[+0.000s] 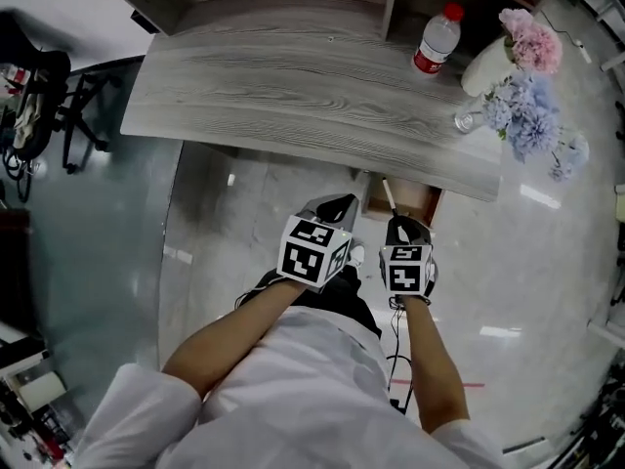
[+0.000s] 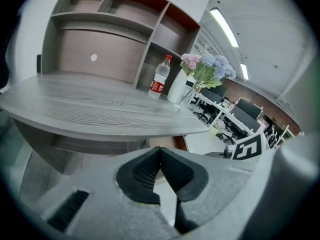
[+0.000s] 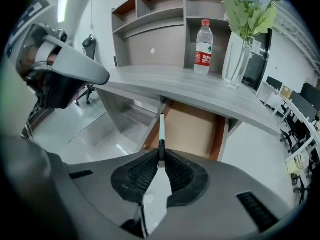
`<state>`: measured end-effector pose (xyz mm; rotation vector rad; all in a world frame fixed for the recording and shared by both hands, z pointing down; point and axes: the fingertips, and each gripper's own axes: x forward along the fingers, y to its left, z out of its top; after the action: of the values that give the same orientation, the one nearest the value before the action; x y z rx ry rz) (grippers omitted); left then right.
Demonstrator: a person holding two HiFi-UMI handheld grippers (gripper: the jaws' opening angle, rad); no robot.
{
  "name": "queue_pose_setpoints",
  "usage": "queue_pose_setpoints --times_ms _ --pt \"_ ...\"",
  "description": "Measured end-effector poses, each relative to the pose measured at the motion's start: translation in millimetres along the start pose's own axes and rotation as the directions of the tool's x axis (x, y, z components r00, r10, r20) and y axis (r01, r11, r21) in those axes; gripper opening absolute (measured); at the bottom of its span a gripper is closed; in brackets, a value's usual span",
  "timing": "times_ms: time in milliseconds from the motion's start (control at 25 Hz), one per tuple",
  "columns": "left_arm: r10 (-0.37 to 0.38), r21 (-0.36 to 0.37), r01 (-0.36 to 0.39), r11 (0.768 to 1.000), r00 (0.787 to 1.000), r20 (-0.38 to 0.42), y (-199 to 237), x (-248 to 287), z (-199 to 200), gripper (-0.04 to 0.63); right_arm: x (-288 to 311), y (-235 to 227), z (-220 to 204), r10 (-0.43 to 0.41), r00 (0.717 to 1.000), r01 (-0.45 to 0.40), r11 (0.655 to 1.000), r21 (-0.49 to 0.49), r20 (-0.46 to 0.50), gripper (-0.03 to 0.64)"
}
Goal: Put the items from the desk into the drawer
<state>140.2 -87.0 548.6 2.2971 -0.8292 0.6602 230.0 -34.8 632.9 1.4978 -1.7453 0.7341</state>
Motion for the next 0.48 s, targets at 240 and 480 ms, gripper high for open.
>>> queue_pose_setpoints --times_ms 240,480 --pt "0.061 -0.021 -0.061 0.998 0.998 0.006 4.4 5.3 0.9 0.003 29.4 -9.0 -0.6 0.056 0.998 -0.058 0.995 -0.076 -0.023 0.037" --pt "0.072 -0.026 -0.072 0.997 0.997 0.012 -5.4 11.6 5.6 0.003 44.4 -10.6 -4.7 0.092 0.994 -0.096 0.992 -0.080 -0.051 0.037"
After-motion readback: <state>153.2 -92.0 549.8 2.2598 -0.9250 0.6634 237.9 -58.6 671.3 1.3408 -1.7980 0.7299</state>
